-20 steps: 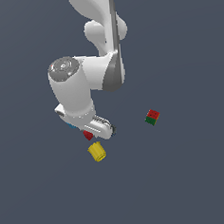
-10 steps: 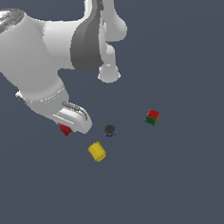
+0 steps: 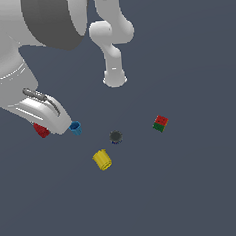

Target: Pick up a designated object from a clutter of objects.

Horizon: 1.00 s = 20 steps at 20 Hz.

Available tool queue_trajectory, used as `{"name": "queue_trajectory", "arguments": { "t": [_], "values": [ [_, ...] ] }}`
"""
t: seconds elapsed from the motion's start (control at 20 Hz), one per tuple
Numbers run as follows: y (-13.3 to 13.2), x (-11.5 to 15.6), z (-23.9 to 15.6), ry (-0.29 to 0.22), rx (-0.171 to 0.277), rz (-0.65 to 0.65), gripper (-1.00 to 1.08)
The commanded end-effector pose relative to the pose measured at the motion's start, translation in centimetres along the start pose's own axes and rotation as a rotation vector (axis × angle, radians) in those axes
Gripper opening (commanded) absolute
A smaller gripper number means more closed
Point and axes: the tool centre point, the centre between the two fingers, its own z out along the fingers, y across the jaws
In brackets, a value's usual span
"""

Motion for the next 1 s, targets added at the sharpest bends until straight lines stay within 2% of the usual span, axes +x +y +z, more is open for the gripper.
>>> {"name": "queue_trajectory", "arguments": {
  "t": [0.0, 0.5, 0.95],
  "values": [
    [0.5, 0.8, -1.5, 0.000, 0.000, -0.001, -1.00],
    [2.1, 3.3, -6.1, 0.000, -0.001, -0.001, -1.00],
    [3.0, 4.9, -8.7, 0.000, -0.001, -0.001, -1.00]
  ]
}}
